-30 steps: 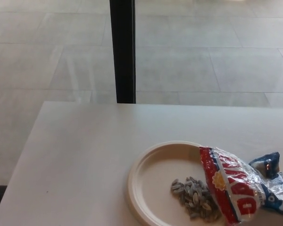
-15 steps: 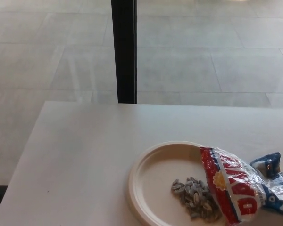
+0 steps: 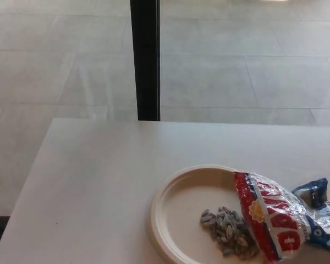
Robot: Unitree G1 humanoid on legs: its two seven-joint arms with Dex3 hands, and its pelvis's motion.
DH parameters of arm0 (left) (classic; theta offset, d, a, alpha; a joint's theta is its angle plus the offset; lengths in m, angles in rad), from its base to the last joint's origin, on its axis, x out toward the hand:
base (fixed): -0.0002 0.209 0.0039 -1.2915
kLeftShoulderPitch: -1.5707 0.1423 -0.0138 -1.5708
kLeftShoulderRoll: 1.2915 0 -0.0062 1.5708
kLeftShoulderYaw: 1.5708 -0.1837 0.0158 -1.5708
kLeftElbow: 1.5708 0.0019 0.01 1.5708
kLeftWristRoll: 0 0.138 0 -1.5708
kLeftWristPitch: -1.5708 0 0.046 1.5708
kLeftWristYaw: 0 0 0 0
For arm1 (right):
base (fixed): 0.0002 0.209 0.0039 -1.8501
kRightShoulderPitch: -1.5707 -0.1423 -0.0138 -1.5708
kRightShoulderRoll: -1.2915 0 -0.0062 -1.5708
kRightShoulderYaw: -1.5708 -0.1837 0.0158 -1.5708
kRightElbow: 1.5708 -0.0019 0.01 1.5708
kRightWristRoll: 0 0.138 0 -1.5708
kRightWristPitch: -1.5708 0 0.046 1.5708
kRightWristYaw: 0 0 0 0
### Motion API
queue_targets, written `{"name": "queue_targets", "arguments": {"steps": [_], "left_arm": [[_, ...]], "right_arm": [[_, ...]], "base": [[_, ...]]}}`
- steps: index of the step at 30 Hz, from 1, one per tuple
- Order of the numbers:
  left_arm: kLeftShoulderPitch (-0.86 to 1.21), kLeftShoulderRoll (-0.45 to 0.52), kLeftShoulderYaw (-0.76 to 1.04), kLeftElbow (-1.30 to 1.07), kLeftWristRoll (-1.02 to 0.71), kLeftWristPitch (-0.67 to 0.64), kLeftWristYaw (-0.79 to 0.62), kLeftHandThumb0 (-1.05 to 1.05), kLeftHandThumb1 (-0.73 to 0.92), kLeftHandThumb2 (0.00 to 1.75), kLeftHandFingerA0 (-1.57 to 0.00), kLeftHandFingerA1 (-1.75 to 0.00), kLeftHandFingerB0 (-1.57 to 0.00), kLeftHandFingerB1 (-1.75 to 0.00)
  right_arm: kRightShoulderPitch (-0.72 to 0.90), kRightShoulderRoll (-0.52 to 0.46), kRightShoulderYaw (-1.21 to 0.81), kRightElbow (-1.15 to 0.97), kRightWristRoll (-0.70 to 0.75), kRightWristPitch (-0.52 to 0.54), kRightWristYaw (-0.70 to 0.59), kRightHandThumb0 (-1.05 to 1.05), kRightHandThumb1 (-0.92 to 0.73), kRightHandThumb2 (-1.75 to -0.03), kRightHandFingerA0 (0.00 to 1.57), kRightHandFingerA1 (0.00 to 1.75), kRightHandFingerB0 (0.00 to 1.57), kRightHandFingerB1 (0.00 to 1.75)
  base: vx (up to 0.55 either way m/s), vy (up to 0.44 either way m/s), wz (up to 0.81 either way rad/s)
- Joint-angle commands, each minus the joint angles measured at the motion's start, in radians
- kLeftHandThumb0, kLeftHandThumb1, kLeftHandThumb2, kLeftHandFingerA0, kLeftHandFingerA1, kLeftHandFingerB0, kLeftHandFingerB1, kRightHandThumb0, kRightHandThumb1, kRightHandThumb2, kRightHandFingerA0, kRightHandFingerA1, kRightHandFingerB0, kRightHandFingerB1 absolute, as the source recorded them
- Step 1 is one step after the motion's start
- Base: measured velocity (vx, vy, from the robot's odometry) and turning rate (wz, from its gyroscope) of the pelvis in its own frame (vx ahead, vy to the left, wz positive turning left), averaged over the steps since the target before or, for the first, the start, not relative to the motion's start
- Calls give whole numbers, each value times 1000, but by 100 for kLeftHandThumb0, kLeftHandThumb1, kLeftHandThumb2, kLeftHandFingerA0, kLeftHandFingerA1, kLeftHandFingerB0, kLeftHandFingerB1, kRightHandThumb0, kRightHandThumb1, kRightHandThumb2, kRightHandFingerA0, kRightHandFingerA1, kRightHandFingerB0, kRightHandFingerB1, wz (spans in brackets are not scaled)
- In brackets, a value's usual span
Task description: The robot uses its right hand to pick up a bag of sunflower seeds kept in the middle of the desk and tilts it over a plate kept next to it to pour out a few seeds and then puts the bag of seeds back on the desk
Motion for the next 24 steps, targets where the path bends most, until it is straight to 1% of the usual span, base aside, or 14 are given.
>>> {"name": "queue_targets", "arguments": {"steps": [1,4,5,16,24], "left_arm": [[3,13,0,3,5,-18,11,-74,72,62,-54,-46,-41,-37],[0,15,-1,3,7,-17,10,-74,72,62,-54,-46,-41,-37],[20,29,5,9,4,-13,-1,-74,72,62,-54,-46,-41,-37],[-1,26,3,11,5,-4,4,-74,72,62,-54,-46,-41,-37],[6,11,-3,15,11,-4,7,-74,72,62,-54,-46,-41,-37]], "right_arm": [[9,-21,-2,-3,20,5,-7,-73,-41,-65,0,0,0,0],[17,-21,-8,-7,23,4,-8,-73,-41,-65,0,0,0,0],[56,2,-7,-76,25,23,-20,-73,-41,-65,0,0,0,0],[39,-11,16,-80,27,38,-46,-73,-41,-65,0,0,0,0],[49,-26,10,-80,27,41,-43,-73,-41,-65,0,0,0,0]], "base": [[0,0,0],[0,0,0],[0,0,0],[0,0,0],[0,0,0]]}}
